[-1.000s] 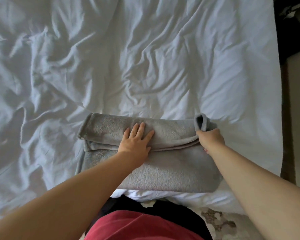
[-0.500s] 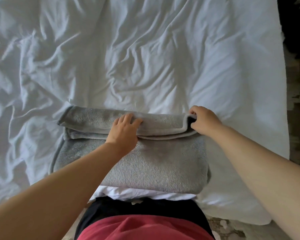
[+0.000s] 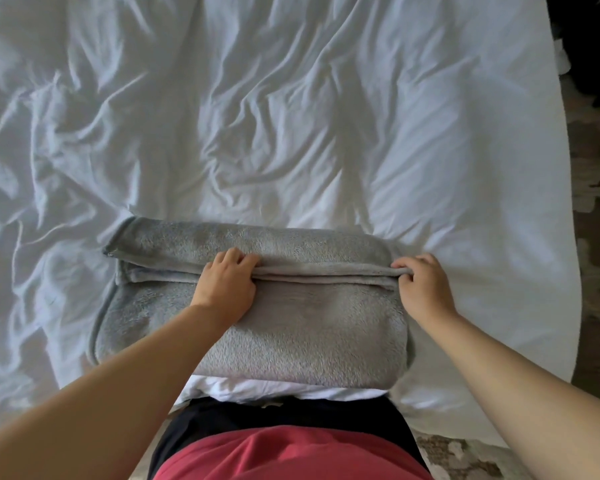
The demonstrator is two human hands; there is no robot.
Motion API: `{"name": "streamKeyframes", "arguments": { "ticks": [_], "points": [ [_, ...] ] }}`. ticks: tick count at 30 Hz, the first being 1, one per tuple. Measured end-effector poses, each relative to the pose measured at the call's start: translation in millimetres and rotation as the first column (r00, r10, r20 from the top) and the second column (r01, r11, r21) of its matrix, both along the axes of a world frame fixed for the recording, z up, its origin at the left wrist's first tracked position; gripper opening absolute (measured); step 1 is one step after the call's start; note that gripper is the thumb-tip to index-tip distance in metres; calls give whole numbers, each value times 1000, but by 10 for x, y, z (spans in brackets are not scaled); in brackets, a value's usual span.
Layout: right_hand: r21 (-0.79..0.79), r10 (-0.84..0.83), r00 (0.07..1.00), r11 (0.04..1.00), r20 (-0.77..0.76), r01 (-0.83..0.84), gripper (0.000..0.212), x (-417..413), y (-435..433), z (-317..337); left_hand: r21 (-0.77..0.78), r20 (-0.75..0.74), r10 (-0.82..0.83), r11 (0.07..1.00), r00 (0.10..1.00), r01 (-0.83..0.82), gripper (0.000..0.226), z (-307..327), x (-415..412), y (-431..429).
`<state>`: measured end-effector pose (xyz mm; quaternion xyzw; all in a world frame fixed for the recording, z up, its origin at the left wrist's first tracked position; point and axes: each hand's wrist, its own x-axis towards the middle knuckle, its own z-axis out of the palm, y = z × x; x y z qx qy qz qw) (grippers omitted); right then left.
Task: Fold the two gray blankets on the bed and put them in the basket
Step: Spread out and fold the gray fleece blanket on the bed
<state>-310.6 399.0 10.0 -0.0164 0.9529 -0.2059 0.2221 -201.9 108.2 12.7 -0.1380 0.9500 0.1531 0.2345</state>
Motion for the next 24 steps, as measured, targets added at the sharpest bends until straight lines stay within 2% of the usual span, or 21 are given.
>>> {"name": "streamKeyframes", "arguments": {
  "ticks": [4,6,7,9,10,11,12,13,14,16,17,19,22,24],
  "points": [
    [-116,-121,979,988,-162,103,26,-111,-177,164,-14,-11,-17,1000,1000,17,38,-3,-86,-8],
    [-302,-338,933,909,-127,288,25,-219,-309,269,-8,-1,-19,1000,1000,19,38,-8,-155,-20],
    [-417,-467,884,809,-27,415,24,-267,-369,307,-7,8,-18,1000,1000,18,38,-16,-188,-23],
    [-542,-639,728,531,248,651,26,-311,-455,322,-5,23,8,1000,1000,-8,36,-36,-237,-19],
    [-532,-675,626,389,391,752,27,-305,-474,290,-5,29,25,1000,999,-25,34,-45,-253,-13],
    [-487,-682,540,298,493,821,28,-271,-481,241,-9,35,37,999,999,-36,33,-54,-259,-4],
    [-438,-683,492,271,540,857,29,-209,-478,177,-14,40,44,999,998,-44,32,-64,-258,4],
    [-395,-696,481,298,533,869,29,-140,-457,96,-18,42,52,999,998,-51,31,-75,-252,9],
    [-350,-719,504,370,479,861,30,-80,-420,9,-18,41,61,998,997,-61,31,-85,-245,9],
    [-259,-746,586,527,316,810,33,-15,-351,-103,-10,33,77,997,996,-76,30,-101,-237,-2],
    [-236,-743,613,566,269,790,32,-24,-326,-131,-3,31,79,997,996,-79,29,-105,-239,-11],
    [-239,-726,643,597,245,766,33,-92,-304,-147,3,33,75,997,997,-75,28,-106,-260,-24],
    [-241,-659,738,700,145,672,31,-254,-292,-76,-20,4,55,998,998,-55,28,-103,-319,-3],
    [-269,-654,751,710,92,651,28,-341,-314,4,-20,-43,25,999,999,-26,35,-95,-369,56]
  ]
}}
